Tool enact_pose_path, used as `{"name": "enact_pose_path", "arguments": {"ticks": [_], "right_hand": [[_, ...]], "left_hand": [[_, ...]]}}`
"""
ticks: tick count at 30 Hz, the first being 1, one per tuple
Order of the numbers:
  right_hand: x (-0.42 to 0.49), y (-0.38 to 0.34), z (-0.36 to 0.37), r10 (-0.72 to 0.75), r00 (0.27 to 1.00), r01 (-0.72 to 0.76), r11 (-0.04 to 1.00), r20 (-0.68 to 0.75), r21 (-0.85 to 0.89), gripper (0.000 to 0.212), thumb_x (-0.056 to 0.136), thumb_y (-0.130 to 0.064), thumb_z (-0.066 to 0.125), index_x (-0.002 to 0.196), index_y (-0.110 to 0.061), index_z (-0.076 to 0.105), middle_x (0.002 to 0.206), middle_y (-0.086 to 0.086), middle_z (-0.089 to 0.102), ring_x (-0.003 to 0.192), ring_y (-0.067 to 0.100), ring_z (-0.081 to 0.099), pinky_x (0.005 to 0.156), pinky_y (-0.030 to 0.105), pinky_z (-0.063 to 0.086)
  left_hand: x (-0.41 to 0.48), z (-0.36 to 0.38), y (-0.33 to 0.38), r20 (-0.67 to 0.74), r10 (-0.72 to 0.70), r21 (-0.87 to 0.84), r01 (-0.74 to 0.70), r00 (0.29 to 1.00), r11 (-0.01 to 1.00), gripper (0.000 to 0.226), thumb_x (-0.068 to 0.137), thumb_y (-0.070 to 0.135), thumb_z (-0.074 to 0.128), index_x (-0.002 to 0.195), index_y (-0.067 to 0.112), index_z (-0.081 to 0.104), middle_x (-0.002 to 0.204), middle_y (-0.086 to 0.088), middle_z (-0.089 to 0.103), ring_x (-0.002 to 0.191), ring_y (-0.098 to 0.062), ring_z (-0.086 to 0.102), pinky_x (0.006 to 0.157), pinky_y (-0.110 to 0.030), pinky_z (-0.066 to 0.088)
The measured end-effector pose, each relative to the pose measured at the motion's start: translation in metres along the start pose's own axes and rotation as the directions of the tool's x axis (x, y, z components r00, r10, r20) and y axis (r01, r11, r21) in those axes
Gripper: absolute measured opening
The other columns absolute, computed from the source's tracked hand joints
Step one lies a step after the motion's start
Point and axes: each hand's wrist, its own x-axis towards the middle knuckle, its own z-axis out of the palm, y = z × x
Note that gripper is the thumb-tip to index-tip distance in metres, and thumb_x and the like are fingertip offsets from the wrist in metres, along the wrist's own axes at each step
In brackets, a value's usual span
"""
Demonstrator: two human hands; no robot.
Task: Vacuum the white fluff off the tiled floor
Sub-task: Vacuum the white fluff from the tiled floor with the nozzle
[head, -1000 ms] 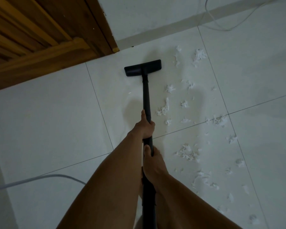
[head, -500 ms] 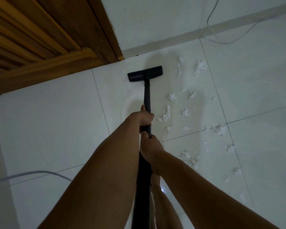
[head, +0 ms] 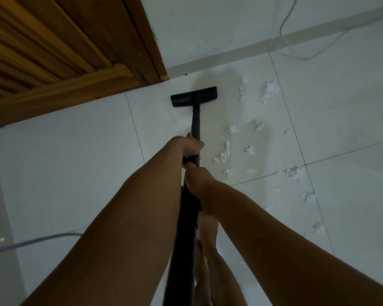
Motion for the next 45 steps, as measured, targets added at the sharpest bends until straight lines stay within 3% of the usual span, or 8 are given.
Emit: {"name": "enact_pose_path", "arguments": {"ticks": [8, 20, 29, 33, 37, 42, 45], "right_hand": [[-0.013, 0.043, 0.010, 0.086, 0.996, -0.086, 0.996, 0.005, 0.012, 0.040, 0.108, -0.035, 0.029, 0.139, -0.011, 0.039, 0.071, 0.009, 0.048, 0.050, 0.017, 0.049, 0.028, 0.018, 0.042], [0.005, 0.029, 0.014, 0.042, 0.999, -0.042, 0.999, 0.008, 0.017, 0.041, 0.108, -0.033, 0.029, 0.140, -0.010, 0.038, 0.076, 0.011, 0.050, 0.054, 0.018, 0.050, 0.026, 0.017, 0.041], [0.019, 0.011, 0.011, 0.011, 1.000, -0.011, 1.000, -0.005, -0.011, 0.041, 0.108, -0.032, 0.030, 0.141, -0.010, 0.038, 0.072, 0.010, 0.048, 0.052, 0.018, 0.049, 0.027, 0.017, 0.041], [0.024, 0.003, 0.015, -0.007, 1.000, 0.007, 1.000, -0.009, 0.002, 0.043, 0.109, -0.034, 0.029, 0.144, -0.010, 0.036, 0.075, 0.011, 0.050, 0.054, 0.018, 0.050, 0.026, 0.016, 0.040], [0.026, 0.007, 0.018, -0.018, 1.000, 0.018, 0.999, 0.011, 0.029, 0.044, 0.108, -0.033, 0.030, 0.148, -0.014, 0.032, 0.079, 0.011, 0.052, 0.057, 0.019, 0.053, 0.028, 0.017, 0.043], [0.013, 0.035, 0.019, 0.050, 0.996, -0.054, 0.997, 0.067, 0.055, 0.034, 0.107, -0.033, 0.033, 0.133, -0.014, 0.040, 0.068, 0.008, 0.047, 0.047, 0.017, 0.047, 0.035, 0.019, 0.047], [0.001, 0.062, 0.023, 0.135, 0.986, -0.142, 0.987, 0.095, 0.074, 0.026, 0.105, -0.032, 0.035, 0.109, -0.010, 0.047, 0.066, 0.007, 0.046, 0.047, 0.016, 0.046, 0.042, 0.025, 0.045]], "left_hand": [[-0.021, 0.033, -0.042, 0.037, -0.032, -0.090, 0.035, 0.999, 0.995, 0.068, 0.103, 0.039, 0.050, 0.161, 0.040, 0.014, 0.131, -0.020, 0.061, 0.115, -0.035, 0.068, 0.098, -0.054, 0.059], [-0.005, 0.014, -0.033, -0.017, 0.000, -0.066, -0.002, 1.000, 0.998, 0.074, 0.098, 0.043, 0.051, 0.161, 0.043, 0.013, 0.143, -0.019, 0.054, 0.118, -0.038, 0.065, 0.098, -0.057, 0.058], [0.006, 0.000, -0.018, -0.035, 0.009, -0.084, -0.012, 0.999, 0.996, 0.094, 0.080, 0.050, 0.054, 0.163, 0.045, 0.008, 0.150, -0.018, 0.050, 0.124, -0.037, 0.062, 0.101, -0.056, 0.056], [0.003, -0.010, -0.012, -0.070, 0.018, -0.088, -0.025, 0.997, 0.996, 0.070, 0.102, 0.041, 0.051, 0.162, 0.037, 0.015, 0.138, -0.019, 0.058, 0.117, -0.036, 0.066, 0.098, -0.054, 0.058], [0.004, -0.012, -0.016, -0.067, 0.026, -0.063, -0.031, 0.997, 0.998, 0.074, 0.095, 0.044, 0.053, 0.160, 0.038, 0.020, 0.144, -0.019, 0.054, 0.123, -0.037, 0.064, 0.101, -0.056, 0.057], [-0.015, 0.006, -0.043, -0.071, 0.010, -0.063, -0.015, 0.997, 0.998, 0.066, 0.101, 0.040, 0.050, 0.160, 0.035, 0.021, 0.140, -0.019, 0.056, 0.121, -0.036, 0.065, 0.102, -0.054, 0.057], [-0.029, 0.026, -0.070, -0.063, -0.017, -0.089, 0.012, 0.998, 0.996, 0.065, 0.103, 0.038, 0.050, 0.161, 0.032, 0.021, 0.138, -0.020, 0.057, 0.120, -0.036, 0.065, 0.102, -0.054, 0.057]]}}
